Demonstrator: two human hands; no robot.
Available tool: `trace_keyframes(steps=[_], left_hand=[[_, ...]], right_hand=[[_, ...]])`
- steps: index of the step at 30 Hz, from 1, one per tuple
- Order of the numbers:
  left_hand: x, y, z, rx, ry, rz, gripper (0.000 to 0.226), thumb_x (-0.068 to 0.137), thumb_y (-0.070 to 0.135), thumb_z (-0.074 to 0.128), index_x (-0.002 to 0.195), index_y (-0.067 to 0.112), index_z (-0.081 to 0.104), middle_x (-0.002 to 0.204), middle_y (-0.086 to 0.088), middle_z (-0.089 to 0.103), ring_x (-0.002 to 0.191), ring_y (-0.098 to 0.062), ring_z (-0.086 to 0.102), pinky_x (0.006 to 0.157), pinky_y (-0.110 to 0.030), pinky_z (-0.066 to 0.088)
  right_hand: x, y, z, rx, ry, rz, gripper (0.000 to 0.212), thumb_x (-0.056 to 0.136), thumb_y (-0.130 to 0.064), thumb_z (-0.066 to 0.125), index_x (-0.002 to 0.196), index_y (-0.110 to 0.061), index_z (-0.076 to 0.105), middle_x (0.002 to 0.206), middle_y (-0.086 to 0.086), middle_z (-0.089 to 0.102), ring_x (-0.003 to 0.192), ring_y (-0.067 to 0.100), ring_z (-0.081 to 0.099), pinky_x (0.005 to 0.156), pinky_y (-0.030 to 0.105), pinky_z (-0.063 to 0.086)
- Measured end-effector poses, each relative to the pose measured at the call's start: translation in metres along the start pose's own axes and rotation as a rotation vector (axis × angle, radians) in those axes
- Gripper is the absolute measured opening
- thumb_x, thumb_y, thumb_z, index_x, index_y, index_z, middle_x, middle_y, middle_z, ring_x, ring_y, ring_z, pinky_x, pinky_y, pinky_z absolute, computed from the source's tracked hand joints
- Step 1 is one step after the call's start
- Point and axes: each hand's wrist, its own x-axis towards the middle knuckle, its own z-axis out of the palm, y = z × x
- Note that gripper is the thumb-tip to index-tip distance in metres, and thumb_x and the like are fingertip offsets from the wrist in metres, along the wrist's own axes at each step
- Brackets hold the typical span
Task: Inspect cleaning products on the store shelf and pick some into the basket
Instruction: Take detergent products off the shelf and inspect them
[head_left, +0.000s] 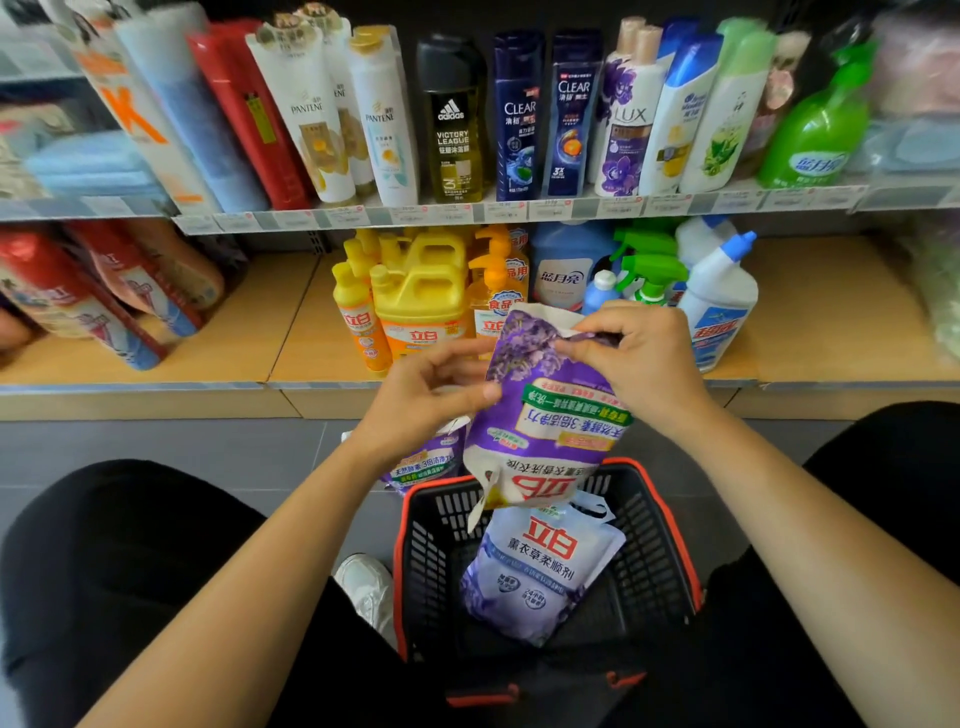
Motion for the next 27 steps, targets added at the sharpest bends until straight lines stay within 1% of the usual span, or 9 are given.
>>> trace_keyframes(steps=[2,5,7,11,13,16,19,23,27], left_hand=[[-0.008,-0.019,-0.007,0.140,-0.098,-0.118,0.071,0.075,0.024,0.089,0.138,0.023,0.056,0.120,0.001,0.074,0.112,-0.015,0.070,0.086,-0.027,0.059],[-0.021,-0.047,-0.009,0.311,-0.225,-0.181,0.066,0.074,0.022,0.091,0.133,0.021,0.060,0.123,0.005,0.072,0.119,-0.014,0.065,0.098,-0.029,0.054],[-0.025,-0.059,-0.008,0.427,-0.154,-0.136,0.057,0.075,0.020,0.091,0.124,0.010,0.065,0.119,-0.004,0.072,0.118,-0.019,0.065,0.102,-0.029,0.051],[-0.026,-0.066,-0.010,0.392,0.172,0.005,0.017,0.086,0.003,0.078,0.104,0.006,0.077,0.096,-0.007,0.078,0.092,-0.018,0.073,0.088,-0.037,0.058],[-0.026,-0.062,-0.018,0.287,0.285,0.007,0.011,0.090,0.004,0.072,0.096,0.012,0.079,0.086,-0.001,0.079,0.079,-0.011,0.074,0.075,-0.030,0.058],[-0.028,-0.050,-0.034,0.080,0.373,0.014,0.014,0.092,0.002,0.068,0.094,0.013,0.077,0.088,0.000,0.080,0.080,-0.013,0.076,0.070,-0.023,0.059],[-0.029,-0.036,-0.056,0.000,0.453,0.060,0.012,0.092,0.005,0.069,0.094,0.012,0.078,0.092,-0.004,0.080,0.082,-0.016,0.076,0.071,-0.026,0.060],[-0.029,-0.010,-0.095,0.011,0.556,0.139,0.011,0.089,0.014,0.074,0.084,0.021,0.081,0.085,-0.002,0.079,0.076,-0.011,0.074,0.066,-0.022,0.058],[-0.031,0.020,-0.137,0.142,0.590,0.228,0.023,0.089,0.013,0.074,0.075,0.030,0.081,0.076,0.009,0.077,0.069,-0.001,0.070,0.063,-0.016,0.055]], right_hand=[[0.004,0.001,-0.003,0.013,0.044,0.012,0.014,0.077,-0.017,0.084,0.085,-0.007,0.079,0.074,0.008,0.071,0.069,0.024,0.066,0.062,0.040,0.053],[0.008,0.002,-0.005,0.019,0.096,0.014,0.015,0.078,-0.017,0.083,0.086,-0.004,0.079,0.072,0.000,0.069,0.066,0.006,0.062,0.062,0.028,0.052],[0.012,0.002,-0.007,0.041,0.118,0.035,0.017,0.079,-0.021,0.082,0.087,-0.006,0.079,0.071,-0.013,0.066,0.066,-0.003,0.061,0.059,0.018,0.049],[0.021,0.003,-0.008,0.100,0.175,0.134,0.011,0.082,-0.026,0.079,0.085,-0.016,0.077,0.064,-0.022,0.066,0.064,0.003,0.065,0.058,0.032,0.053],[0.025,0.007,-0.007,0.107,0.193,0.169,0.009,0.084,-0.027,0.078,0.081,-0.020,0.075,0.063,-0.018,0.069,0.062,0.005,0.066,0.057,0.037,0.055],[0.029,0.016,-0.001,0.071,0.199,0.203,0.014,0.087,-0.029,0.076,0.081,-0.017,0.073,0.071,0.000,0.072,0.070,0.022,0.071,0.063,0.044,0.058],[0.035,0.021,0.013,0.006,0.192,0.173,0.021,0.088,-0.027,0.074,0.074,-0.014,0.068,0.066,0.003,0.066,0.065,0.022,0.061,0.061,0.033,0.047],[0.048,0.022,0.041,-0.029,0.121,0.171,0.031,0.091,-0.019,0.071,0.068,0.000,0.063,0.063,0.014,0.061,0.061,0.020,0.050,0.058,0.038,0.039],[0.064,0.018,0.082,-0.008,0.029,0.239,0.037,0.091,-0.019,0.071,0.065,0.006,0.061,0.064,0.024,0.063,0.059,0.026,0.049,0.059,0.046,0.043]])
